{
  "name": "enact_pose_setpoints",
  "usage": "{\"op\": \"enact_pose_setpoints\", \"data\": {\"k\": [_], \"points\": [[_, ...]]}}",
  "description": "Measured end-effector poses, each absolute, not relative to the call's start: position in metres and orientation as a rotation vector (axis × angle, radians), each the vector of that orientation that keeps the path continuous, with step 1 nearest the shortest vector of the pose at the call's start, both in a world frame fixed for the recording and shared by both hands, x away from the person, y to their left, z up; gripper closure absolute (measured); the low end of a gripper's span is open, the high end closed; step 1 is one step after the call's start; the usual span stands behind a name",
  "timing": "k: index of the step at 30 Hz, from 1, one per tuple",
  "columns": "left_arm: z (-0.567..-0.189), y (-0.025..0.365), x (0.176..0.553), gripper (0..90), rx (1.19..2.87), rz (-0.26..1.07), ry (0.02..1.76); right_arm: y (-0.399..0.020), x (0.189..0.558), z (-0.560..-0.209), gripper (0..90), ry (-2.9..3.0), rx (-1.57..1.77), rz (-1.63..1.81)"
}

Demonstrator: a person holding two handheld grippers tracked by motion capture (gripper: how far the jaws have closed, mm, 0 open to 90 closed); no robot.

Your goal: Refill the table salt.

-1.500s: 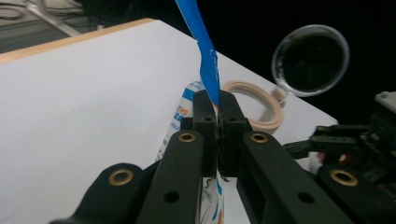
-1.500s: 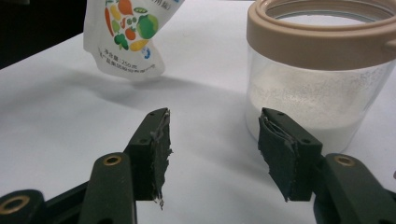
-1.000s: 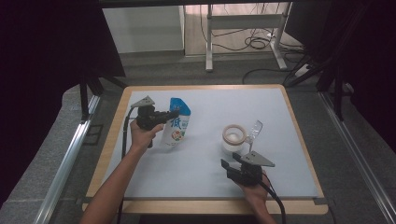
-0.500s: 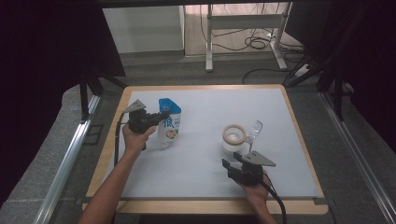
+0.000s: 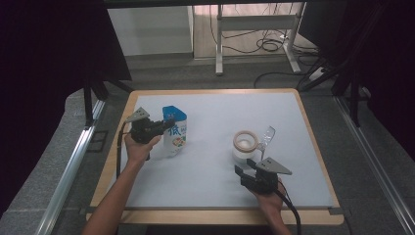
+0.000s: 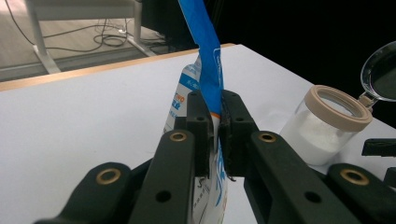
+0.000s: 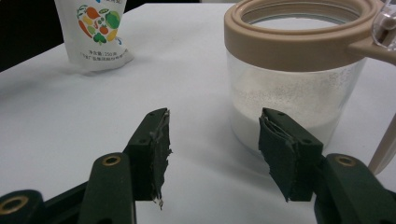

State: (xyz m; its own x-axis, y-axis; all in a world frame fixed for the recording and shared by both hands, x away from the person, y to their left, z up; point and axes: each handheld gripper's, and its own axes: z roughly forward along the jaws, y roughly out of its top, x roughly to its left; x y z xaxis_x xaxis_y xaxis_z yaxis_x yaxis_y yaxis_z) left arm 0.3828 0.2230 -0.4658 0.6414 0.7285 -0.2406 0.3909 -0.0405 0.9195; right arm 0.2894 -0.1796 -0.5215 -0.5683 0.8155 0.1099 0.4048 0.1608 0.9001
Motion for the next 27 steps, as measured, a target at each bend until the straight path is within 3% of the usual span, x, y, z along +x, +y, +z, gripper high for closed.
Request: {"op": "enact_pose_setpoints", "data": {"k": [14,27], "points": [[-0.473,0.227,0.375,77.9,1.672,0.347,0.924,-0.179,0.289,-0.521,42.8,2.039,1.16,1.382],[-0.484,0.228,0.367,48.1,1.724,0.335,0.948,-0.178,0.289,-0.521,42.8,2.04,1.156,1.385]]}}
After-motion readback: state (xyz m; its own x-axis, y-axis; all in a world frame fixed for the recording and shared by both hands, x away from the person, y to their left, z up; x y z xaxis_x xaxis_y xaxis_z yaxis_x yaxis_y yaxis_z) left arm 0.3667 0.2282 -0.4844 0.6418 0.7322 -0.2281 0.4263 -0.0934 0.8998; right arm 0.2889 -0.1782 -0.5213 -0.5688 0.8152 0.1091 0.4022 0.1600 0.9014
